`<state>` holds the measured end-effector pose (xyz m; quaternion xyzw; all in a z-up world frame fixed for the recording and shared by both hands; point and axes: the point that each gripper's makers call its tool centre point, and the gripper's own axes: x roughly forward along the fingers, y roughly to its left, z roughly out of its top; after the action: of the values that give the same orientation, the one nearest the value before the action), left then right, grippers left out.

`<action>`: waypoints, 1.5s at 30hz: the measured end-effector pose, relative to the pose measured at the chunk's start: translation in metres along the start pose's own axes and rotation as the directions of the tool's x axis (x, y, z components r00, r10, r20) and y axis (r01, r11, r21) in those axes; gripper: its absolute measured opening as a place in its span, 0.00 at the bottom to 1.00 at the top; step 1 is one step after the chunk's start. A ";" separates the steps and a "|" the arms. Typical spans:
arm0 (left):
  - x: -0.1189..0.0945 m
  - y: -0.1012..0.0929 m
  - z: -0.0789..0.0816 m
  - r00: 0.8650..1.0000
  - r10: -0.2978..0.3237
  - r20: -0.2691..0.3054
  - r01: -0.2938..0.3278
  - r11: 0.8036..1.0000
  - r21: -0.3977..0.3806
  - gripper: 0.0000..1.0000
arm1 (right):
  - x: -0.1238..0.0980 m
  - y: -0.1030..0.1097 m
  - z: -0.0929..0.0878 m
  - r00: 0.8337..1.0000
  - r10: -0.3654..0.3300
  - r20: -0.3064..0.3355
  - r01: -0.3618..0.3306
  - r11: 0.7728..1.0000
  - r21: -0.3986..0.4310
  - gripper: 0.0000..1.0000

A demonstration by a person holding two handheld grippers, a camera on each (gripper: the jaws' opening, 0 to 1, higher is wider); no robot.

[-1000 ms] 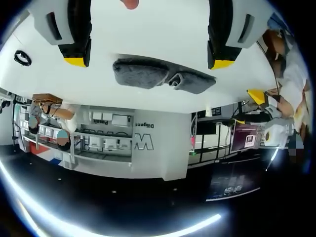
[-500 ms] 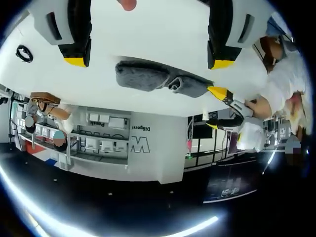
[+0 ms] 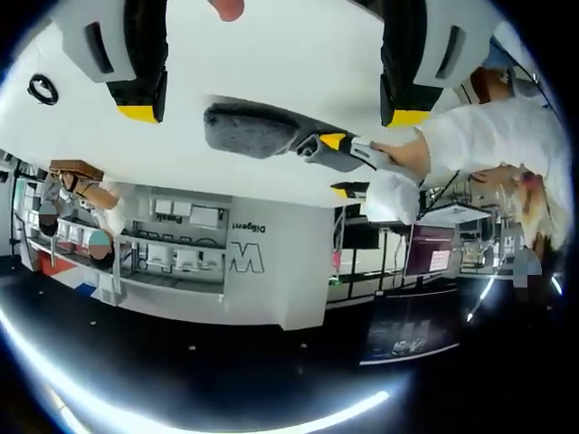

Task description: Open the folded towel by lifting each exposed corner and separating the folded layers until the towel lies flat within the target outline without major curled edges

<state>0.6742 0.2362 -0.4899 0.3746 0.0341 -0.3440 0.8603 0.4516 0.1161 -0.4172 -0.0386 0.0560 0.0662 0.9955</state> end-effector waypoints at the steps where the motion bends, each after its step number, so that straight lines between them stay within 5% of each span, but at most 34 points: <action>1: 0.004 -0.007 -0.002 1.000 -0.009 -0.009 0.009 1.000 0.017 0.64 | -0.001 0.000 0.001 1.000 0.001 0.004 -0.001 1.000 0.002 0.99; 12: 0.020 -0.017 -0.013 0.998 0.051 -0.045 -0.040 0.977 0.210 0.54 | -0.003 -0.005 -0.001 1.000 -0.021 0.000 0.021 1.000 0.006 0.99; 16: 0.025 -0.035 -0.013 0.999 -0.029 -0.036 0.037 0.968 0.249 0.34 | -0.003 -0.009 -0.006 0.999 -0.042 -0.027 0.042 0.999 -0.003 0.99; 24: 0.031 -0.035 -0.018 0.997 -0.060 -0.047 0.066 0.986 0.153 0.20 | -0.002 -0.012 -0.011 0.997 -0.056 -0.049 0.056 0.998 -0.007 0.99; 29: 0.026 -0.029 -0.015 0.993 -0.120 -0.011 0.119 0.991 -0.065 0.06 | -0.002 -0.016 -0.013 0.996 -0.066 -0.057 0.066 0.998 -0.005 0.99; 30: 0.024 -0.024 -0.013 0.991 -0.137 0.006 0.136 0.978 -0.159 0.05 | -0.003 -0.016 -0.013 0.996 -0.067 -0.057 0.067 0.998 -0.005 0.99; 33: 0.019 -0.012 -0.008 0.990 -0.134 0.046 0.141 0.955 -0.262 0.04 | -0.003 -0.017 -0.012 0.996 -0.071 -0.056 0.071 0.997 -0.008 0.99; 34: 0.014 0.001 -0.004 0.991 -0.115 0.073 0.133 0.932 -0.337 0.04 | -0.004 -0.017 -0.012 0.996 -0.074 -0.055 0.073 0.997 -0.008 0.99; 36: 0.008 0.016 0.000 0.992 -0.076 0.105 0.110 0.922 -0.370 0.04 | -0.004 -0.017 -0.011 0.995 -0.077 -0.056 0.076 0.997 -0.013 0.99; 39: -0.001 0.048 0.005 0.988 0.007 0.156 0.068 0.880 -0.471 0.04 | -0.005 -0.017 -0.010 0.995 -0.087 -0.055 0.085 0.996 -0.026 0.99; 43: -0.017 0.082 0.002 0.972 0.099 0.213 0.047 0.806 -0.590 0.04 | -0.004 -0.016 -0.011 0.995 -0.083 -0.059 0.082 0.996 -0.024 0.99; 45: -0.026 0.098 -0.010 0.964 0.150 0.220 0.035 0.748 -0.663 0.04 | -0.004 -0.015 -0.011 0.995 -0.083 -0.061 0.081 0.996 -0.028 0.99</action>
<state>0.7169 0.3047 -0.4278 -0.0015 0.0290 -0.3285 0.9441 0.4483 0.1001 -0.4265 -0.0554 0.0846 0.0248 0.9946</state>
